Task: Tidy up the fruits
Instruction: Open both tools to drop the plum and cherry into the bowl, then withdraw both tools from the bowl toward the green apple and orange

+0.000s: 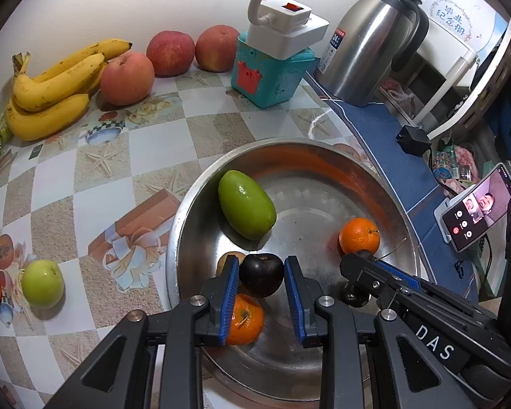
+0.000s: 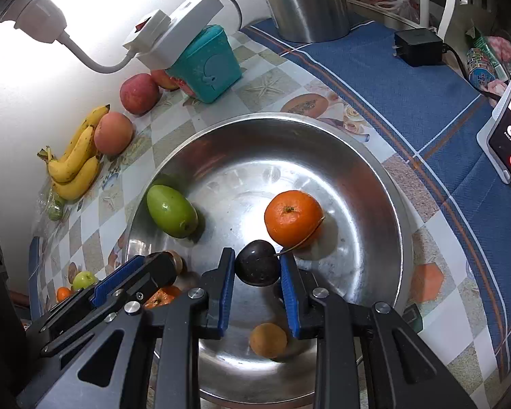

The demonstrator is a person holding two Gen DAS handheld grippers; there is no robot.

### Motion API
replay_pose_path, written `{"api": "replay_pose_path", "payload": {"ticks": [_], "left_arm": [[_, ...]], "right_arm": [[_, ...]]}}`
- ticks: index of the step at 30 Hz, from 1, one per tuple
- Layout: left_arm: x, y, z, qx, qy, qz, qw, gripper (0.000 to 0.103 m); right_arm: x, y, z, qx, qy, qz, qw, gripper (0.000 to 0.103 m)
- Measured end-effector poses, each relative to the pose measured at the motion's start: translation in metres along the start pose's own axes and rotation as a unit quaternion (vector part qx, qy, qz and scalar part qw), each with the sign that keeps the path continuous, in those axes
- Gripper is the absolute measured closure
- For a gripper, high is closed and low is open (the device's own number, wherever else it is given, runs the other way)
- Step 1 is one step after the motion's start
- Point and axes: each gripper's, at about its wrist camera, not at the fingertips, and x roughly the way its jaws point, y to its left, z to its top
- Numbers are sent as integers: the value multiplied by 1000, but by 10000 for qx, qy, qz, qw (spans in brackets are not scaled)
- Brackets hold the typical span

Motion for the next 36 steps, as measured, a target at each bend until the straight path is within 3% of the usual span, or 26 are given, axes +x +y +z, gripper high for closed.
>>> {"api": "replay_pose_path", "payload": {"ticks": [8, 10, 12, 18, 22, 25, 30, 36], "left_arm": [[-6, 1, 0, 5, -21, 39, 10000, 71], [-8, 2, 0, -32, -29, 24, 10000, 67], [-12, 4, 0, -64, -55, 42, 10000, 57], [-25, 9, 2, -149, -165, 37, 9997, 46], [-34, 17, 2, -212, -217, 330, 9990, 40], [-41, 31, -1, -392, -222, 594, 9972, 33], [-52, 61, -9, -799, -239, 1121, 9902, 27], [-61, 96, -17, -1072, -74, 1926, 9754, 22]], "right_arm": [[-4, 2, 0, -17, -33, -58, 10000, 71], [-5, 1, -1, -8, -42, -88, 10000, 68], [-7, 0, -1, 33, -52, -78, 10000, 67], [-16, 3, 1, 6, -152, -58, 9999, 64], [-21, 9, 0, -89, -193, -46, 9998, 61], [-21, 13, -1, -174, -187, -81, 9996, 42], [-17, 24, -5, -356, -112, -117, 9992, 42], [-13, 41, -13, -670, -44, -179, 9976, 33]]}}
